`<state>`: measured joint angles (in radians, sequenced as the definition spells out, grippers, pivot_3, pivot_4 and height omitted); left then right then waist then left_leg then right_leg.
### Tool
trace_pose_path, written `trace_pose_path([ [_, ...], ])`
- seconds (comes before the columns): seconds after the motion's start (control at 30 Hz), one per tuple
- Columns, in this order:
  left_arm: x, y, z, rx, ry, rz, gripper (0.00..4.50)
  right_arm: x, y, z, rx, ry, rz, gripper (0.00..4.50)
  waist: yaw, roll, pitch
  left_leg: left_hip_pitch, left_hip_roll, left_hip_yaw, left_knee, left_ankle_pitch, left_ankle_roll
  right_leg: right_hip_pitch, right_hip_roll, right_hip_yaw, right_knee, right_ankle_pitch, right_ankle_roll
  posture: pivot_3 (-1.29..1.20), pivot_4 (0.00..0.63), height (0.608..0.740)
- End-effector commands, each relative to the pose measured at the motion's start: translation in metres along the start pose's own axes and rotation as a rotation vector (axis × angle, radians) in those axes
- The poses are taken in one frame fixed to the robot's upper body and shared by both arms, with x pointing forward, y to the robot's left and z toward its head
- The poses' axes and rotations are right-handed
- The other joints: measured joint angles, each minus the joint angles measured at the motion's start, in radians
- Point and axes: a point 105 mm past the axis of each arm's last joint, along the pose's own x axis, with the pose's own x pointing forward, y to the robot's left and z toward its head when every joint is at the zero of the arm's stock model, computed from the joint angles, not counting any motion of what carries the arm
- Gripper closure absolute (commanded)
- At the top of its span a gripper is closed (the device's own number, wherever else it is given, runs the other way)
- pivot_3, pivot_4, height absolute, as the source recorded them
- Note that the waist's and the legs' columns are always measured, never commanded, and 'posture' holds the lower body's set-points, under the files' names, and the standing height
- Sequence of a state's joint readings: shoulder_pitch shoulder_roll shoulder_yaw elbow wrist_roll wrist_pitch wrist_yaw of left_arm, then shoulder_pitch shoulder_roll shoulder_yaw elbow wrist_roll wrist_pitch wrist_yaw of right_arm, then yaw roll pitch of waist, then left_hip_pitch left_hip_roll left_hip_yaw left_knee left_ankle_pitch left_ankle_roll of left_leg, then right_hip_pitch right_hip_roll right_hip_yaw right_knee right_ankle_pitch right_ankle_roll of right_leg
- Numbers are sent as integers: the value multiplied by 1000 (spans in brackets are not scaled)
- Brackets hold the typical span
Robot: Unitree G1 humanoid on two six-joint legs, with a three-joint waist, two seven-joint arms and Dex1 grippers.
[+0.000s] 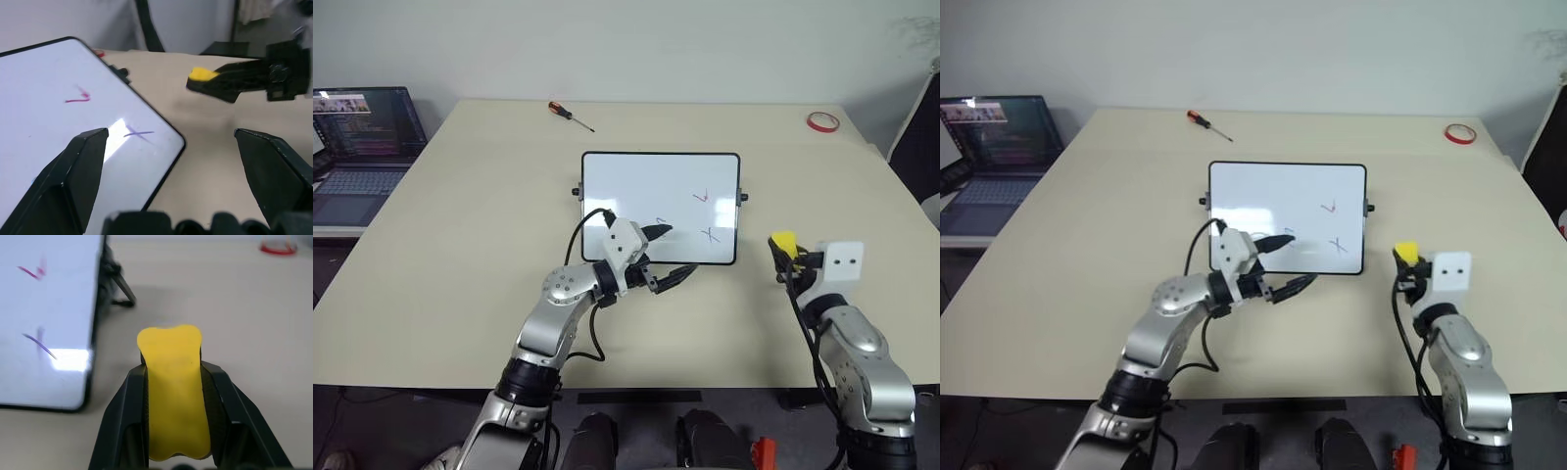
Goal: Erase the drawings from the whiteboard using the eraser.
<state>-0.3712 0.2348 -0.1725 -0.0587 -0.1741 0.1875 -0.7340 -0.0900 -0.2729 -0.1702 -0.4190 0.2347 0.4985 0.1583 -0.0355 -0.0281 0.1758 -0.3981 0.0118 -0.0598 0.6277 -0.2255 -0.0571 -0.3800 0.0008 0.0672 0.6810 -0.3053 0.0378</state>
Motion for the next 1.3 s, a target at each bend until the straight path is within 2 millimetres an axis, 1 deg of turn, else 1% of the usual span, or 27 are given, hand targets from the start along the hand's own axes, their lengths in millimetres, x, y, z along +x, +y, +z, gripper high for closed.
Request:
trace_pose_path([
  [0.03,-9,9,9,60,-39,122,0,9,12,30,-66,-132,76,3399,2,0,0,0,0,0,0,0,0,0,0,0,0,0,0,0,150,740],
  [0.17,-15,9,-1,55,-41,218,0,24,28,36,-133,-164,143,3399,4,0,0,0,0,-1,0,0,0,0,-1,0,0,2,-4,0,150,740],
  [0.3,-17,12,-7,38,-44,285,0,42,46,42,-125,-203,189,3399,4,0,0,0,0,-1,0,0,0,0,-1,0,0,2,-4,0,150,740],
  [0.4,-16,11,-10,32,-43,289,0,57,59,49,-110,-234,218,3399,2,0,0,0,0,0,0,0,0,0,-1,-1,0,3,-4,0,150,740],
  [0.53,-16,10,-12,35,-40,286,0,70,72,55,-102,-264,246,3399,3,0,0,0,0,-1,0,0,0,0,-1,-2,0,3,-4,0,150,740],
  [0.6,-16,11,-12,37,-38,284,0,81,79,58,-72,-264,242,3399,2,0,0,0,0,-1,0,0,0,0,-1,-2,0,3,-4,0,150,740],
  [0.7,-15,11,-11,42,-41,283,0,90,86,60,-93,-257,231,3399,3,0,0,0,0,0,0,0,0,0,-1,-2,1,3,-4,0,150,740],
  [0.8,-13,10,-9,46,-46,278,0,95,89,53,-133,-222,223,3399,3,0,0,0,0,-1,0,0,0,0,-2,-2,1,3,-4,0,150,740],
  [0.93,-11,7,-8,60,-47,257,0,96,91,28,-218,-121,242,3399,4,0,0,-1,-1,-1,0,0,0,0,-2,-2,1,3,-4,0,150,740],
  [1.03,-9,7,-8,64,-50,250,0,94,88,21,-231,-92,230,3399,3,0,0,0,-1,-1,0,0,0,0,-2,-2,1,3,-4,0,150,740],
  [1.23,-5,5,-7,58,-58,238,0,88,76,13,-280,-49,204,3399,5,0,0,0,-1,-2,0,0,0,1,-2,-3,1,3,-4,0,150,740],
  [1.3,-3,3,-7,51,-61,232,0,83,62,9,-304,-26,169,3399,7,0,0,0,-1,-2,0,0,0,1,-2,-3,1,3,-4,0,150,740],
])
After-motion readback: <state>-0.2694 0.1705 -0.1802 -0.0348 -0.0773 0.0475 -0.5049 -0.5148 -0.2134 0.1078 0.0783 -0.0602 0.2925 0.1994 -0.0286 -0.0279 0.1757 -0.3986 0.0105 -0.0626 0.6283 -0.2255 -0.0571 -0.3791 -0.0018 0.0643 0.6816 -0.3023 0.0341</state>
